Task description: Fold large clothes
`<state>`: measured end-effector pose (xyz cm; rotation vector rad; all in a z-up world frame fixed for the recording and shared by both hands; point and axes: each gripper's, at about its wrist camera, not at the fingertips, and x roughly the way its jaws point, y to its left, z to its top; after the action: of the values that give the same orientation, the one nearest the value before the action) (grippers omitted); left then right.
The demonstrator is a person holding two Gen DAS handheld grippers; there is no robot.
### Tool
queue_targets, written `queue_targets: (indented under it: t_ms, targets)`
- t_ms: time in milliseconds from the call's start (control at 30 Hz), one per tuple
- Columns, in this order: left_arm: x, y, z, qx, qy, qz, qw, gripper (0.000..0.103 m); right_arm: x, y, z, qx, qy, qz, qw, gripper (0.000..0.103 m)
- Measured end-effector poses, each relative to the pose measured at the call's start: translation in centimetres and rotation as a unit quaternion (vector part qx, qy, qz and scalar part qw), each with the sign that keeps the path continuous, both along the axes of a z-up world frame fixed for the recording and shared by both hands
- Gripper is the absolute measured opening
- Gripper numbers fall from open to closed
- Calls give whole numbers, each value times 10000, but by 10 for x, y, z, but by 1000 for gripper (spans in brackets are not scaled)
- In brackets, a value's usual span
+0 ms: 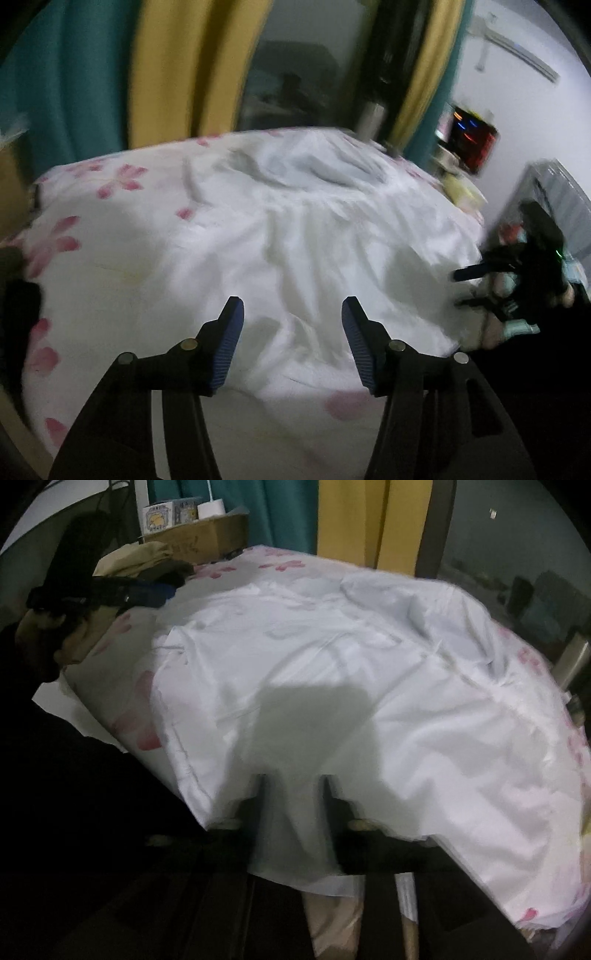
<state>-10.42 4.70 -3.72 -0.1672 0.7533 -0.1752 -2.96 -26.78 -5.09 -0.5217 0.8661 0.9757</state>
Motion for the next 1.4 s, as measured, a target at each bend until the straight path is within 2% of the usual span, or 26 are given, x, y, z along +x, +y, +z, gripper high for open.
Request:
queue_targets:
  t_ms: [33,133,200,233,333,467,633,867,1067,1100,1133,1167,1200,1233,1267,1300,1400]
  targets:
    - [2,8,0,26,-11,219,9998,58,2,-4,4,44,-123,-87,9999,72]
    - [8,34,-10,-91,64,824,9965,59,16,-15,14,79,-593,-644,9961,74]
    - [14,50,-21,-35,179,1232,9922,59,33,-26,16,-31,-872,-1286,9879,74]
    - [17,55,-27,21,250,1424,9895,59,46,-35,14,-152,-989,-1773,9791,74]
    - [24,65,-41,-9,463,1569,9865,61,73,-61,10,-376,-1130,-2791,9528,74]
    - [30,58,-54,184,707,1499,9860,62,90,-92,3,-390,-938,-3488,9317,74]
    - [30,51,-53,445,773,1420,9858,62,95,-125,-6,-330,-580,-3834,9212,74]
    - [28,49,-56,669,834,1364,9849,62,94,-146,-17,-533,-384,-4062,9114,74]
    - [31,41,-57,892,889,1398,9821,62,94,-155,-22,-72,-142,-4127,9107,73]
    - [31,40,-56,897,878,1356,9828,62,92,-153,-22,-64,-194,-4094,9121,68]
    - [31,38,-56,894,867,1297,9837,57,91,-152,-22,-6,-204,-4031,9149,64]
    - [31,37,-55,906,855,1266,9841,51,90,-150,-21,35,-217,-3936,9190,52]
    - [31,36,-54,948,842,1266,9838,38,89,-147,-20,55,-219,-3849,9227,37]
    - [30,36,-53,938,815,1250,9843,16,88,-143,-19,80,-202,-3731,9275,29]
    - [30,36,-53,837,819,1191,9860,6,87,-140,-19,108,-169,-3644,9310,18]
    - [30,37,-53,765,812,1179,9867,6,86,-137,-19,90,-127,-3558,9344,9]
    - [28,37,-52,660,774,1108,9886,3,87,-131,-19,99,-37,-3464,9380,6]
